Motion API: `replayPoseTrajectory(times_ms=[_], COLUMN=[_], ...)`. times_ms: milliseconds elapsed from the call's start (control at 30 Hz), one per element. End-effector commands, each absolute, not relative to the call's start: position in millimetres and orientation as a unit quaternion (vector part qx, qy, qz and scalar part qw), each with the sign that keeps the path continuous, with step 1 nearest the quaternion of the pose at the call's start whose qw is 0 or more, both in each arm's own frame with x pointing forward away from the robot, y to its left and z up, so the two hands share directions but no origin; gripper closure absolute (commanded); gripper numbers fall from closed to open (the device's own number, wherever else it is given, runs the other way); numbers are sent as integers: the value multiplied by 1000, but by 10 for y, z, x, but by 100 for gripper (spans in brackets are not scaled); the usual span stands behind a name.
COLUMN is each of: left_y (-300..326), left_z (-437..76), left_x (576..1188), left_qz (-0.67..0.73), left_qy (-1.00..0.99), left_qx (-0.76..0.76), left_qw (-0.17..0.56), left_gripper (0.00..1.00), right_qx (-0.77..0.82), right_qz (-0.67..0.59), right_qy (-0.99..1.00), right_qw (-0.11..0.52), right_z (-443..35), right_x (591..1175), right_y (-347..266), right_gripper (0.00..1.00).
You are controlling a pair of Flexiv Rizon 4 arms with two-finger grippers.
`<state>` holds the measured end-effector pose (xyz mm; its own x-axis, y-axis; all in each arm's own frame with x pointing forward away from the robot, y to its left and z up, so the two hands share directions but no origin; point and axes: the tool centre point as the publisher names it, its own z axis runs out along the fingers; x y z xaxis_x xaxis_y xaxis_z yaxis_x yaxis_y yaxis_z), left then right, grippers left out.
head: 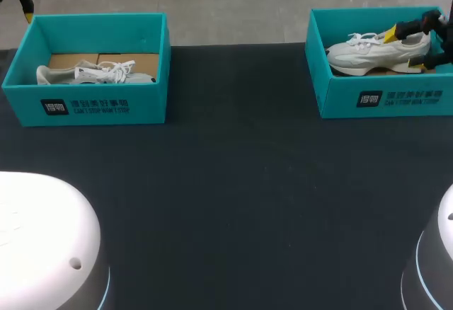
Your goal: Take the shoe out of the shoebox, open the shoe tongue, remove and reinsert the insole, then place the shoe into the shoebox
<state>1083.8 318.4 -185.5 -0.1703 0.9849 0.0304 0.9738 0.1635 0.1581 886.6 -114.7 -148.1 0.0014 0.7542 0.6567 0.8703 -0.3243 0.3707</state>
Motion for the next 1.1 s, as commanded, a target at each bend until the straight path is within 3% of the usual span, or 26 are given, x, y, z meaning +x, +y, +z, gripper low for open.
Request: replayPoseTrajectory(times_ms=[33, 567, 700, 1100], left_y=[3189, 3189, 3189, 3189], left_z=[-1852, -1852, -1852, -1852], left_x=[10834, 10834, 10834, 10834], left_qz=[71, 71, 71, 71], left_qy=[761, 761, 761, 761], left_qx=[643, 643, 643, 643], left_qw=[39, 39, 39, 39], left_gripper=[0, 0, 0, 0], right_qx=[-712, -731, -739, -746], right_qz=[-372, -269, -197, -173], right_qy=[-594, -620, -624, -624], right_qw=[37, -90, -159, -159], right_z=[-1330, -1354, -1416, -1433], right_x=[9415, 9943, 9963, 9960], right_y=[-1271, -1668, -1743, -1762], right_gripper=[0, 0, 0, 0])
